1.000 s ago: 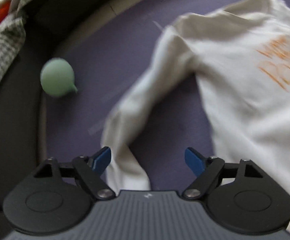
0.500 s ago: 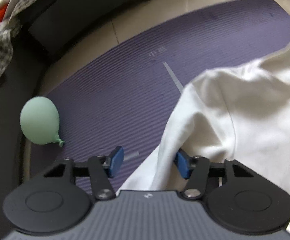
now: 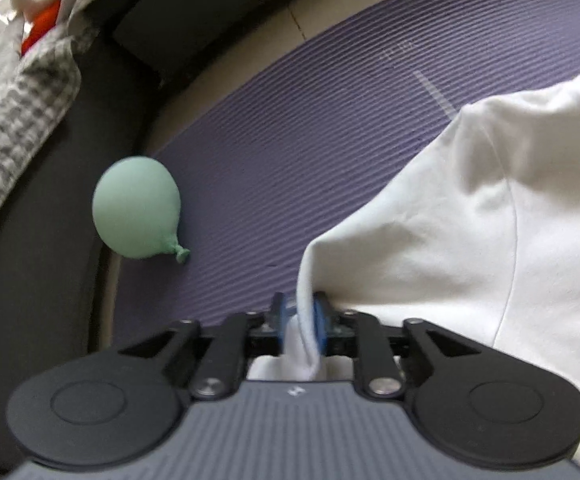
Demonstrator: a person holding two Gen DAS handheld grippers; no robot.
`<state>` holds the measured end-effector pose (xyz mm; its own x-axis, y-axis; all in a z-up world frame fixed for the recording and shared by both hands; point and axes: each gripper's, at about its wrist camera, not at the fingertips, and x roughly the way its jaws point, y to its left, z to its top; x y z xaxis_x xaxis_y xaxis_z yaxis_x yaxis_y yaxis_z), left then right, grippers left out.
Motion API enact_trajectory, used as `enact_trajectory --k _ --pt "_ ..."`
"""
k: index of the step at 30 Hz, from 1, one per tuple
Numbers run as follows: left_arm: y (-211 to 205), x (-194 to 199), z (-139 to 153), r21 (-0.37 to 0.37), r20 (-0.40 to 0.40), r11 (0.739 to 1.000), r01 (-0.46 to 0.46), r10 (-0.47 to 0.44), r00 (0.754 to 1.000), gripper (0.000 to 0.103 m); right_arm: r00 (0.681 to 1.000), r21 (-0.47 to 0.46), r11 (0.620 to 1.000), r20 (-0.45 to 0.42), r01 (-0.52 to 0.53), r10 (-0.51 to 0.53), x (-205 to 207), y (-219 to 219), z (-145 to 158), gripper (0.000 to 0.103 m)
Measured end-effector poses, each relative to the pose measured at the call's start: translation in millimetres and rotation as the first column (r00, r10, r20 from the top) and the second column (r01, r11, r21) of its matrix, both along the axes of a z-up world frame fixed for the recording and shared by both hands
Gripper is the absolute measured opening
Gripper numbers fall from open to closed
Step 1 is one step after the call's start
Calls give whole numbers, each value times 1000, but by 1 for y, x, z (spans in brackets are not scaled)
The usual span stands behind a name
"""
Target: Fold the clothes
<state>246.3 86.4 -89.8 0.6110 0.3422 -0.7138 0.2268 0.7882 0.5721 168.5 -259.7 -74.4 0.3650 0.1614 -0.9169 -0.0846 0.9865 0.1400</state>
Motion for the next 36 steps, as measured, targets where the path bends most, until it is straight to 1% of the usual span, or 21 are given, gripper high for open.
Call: enact_trajectory --k 1,2,3,5,7,9,11,12,13,15,17,19,21,23,25,27,29,30,31,34,36 --pt "1 1 2 -10 1 1000 -10 10 1000 30 1000 -34 999 17 -25 26 -3 10 -2 46" --pt "3 2 4 -27 2 999 -25 25 1000 32 997 -61 996 39 -59 61 -7 19 -2 33" --pt "5 4 6 -44 3 998 -40 40 999 35 993 -89 992 59 -92 97 -11 28 -1 9" --pt "8 8 8 -51 -4 998 -47 46 999 40 983 -146 977 81 -155 168 -17 47 -1 8" --pt "10 11 5 -30 -13 999 -23 23 1000 42 988 -165 978 70 -124 137 -12 45 2 5" --pt "10 13 4 -22 -14 1000 -19 19 1000 41 991 -256 964 98 -64 92 -9 38 8 2" --pt "12 14 7 -47 -4 997 -56 56 998 40 980 -428 903 161 -35 114 -6 36 14 2" --pt "13 15 7 -56 -7 996 -67 67 998 40 978 -456 890 175 -20 112 -3 33 17 3" --pt "12 16 6 -49 -18 997 -65 64 998 41 982 -424 905 165 -11 89 1 30 18 5" --pt "6 19 8 -15 -51 1000 -25 24 998 44 987 -405 914 138 -24 87 7 30 17 16" --pt "3 20 19 -66 -64 998 9 -13 998 48 986 -373 926 121 -62 115 13 34 18 29" --pt "4 24 30 -132 -55 991 39 -47 997 53 981 -313 948 159 -56 110 17 33 26 31" --pt "5 28 40 -209 -40 971 113 -124 992 58 979 -254 966 184 -41 90 23 32 30 33" --pt "3 29 41 -236 -14 951 201 -210 978 58 976 -197 980 203 -32 73 28 30 34 35" --pt "-1 26 38 -242 37 919 312 -313 949 59 974 -200 979 215 -30 74 31 33 34 39" --pt "-5 22 34 -255 101 874 414 -401 910 59 971 -210 977 223 -37 85 32 38 31 41" --pt "-11 19 30 -261 142 841 473 -452 881 61 968 -217 975 230 -54 105 37 47 25 41" --pt "-15 20 26 -252 155 826 504 -479 864 65 966 -211 975 234 -62 112 37 46 25 41" --pt "-19 20 23 -241 160 819 522 -497 853 67 964 -198 978 240 -67 115 37 45 23 41" --pt "-24 28 22 -233 196 805 545 -510 837 73 964 -163 985 249 -53 93 43 38 19 41" --pt "-25 35 28 -282 221 782 556 -511 831 80 964 -150 988 255 -40 78 46 32 18 41"
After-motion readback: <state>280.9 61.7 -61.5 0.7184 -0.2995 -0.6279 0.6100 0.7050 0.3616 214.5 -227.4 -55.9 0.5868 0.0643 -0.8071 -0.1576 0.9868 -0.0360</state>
